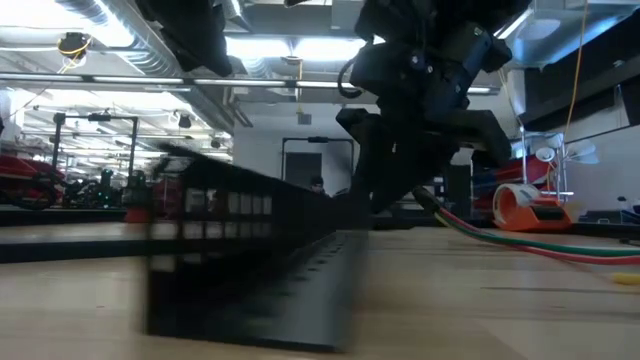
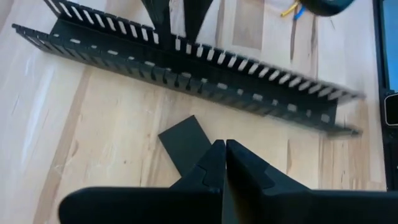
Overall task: Ziptie cables
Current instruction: Move the black cable duct to the top of the table
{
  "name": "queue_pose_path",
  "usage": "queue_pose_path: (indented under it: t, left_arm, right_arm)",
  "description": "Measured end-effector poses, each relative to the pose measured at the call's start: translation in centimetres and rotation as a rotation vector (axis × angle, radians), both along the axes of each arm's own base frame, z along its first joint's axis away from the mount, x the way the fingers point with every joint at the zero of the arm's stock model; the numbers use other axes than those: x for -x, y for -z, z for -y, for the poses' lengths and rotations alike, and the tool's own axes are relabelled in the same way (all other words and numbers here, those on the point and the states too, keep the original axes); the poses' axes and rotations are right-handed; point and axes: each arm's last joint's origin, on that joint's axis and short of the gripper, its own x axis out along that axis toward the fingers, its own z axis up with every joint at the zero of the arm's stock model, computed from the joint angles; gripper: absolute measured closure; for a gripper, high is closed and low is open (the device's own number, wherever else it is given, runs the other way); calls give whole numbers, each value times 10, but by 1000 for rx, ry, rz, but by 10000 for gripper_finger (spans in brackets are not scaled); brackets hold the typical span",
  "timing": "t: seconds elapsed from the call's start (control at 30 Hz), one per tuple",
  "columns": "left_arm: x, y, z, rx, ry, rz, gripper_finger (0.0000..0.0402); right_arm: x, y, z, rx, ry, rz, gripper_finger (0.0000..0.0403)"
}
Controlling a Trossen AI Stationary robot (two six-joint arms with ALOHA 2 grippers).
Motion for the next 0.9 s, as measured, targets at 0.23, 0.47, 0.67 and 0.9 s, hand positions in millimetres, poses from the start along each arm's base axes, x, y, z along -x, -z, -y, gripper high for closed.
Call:
queue_pose_path:
  t: [0.23, 0.47, 0.67, 0.9]
  left_arm:
    - [-2, -1, 0, -38, 46, 23, 394]
    - [-2, -1, 0, -46, 56, 22, 394]
    - [3, -8, -1, -37, 53, 45, 394]
    - [24, -32, -9, 15, 9, 99, 394]
  right_arm:
    - [0, 13, 5, 36, -16, -43, 386]
    - [2, 7, 6, 46, -8, -39, 395]
    - [-7, -26, 8, 61, 46, 9, 400]
    - [-22, -75, 34, 7, 205, -7, 401]
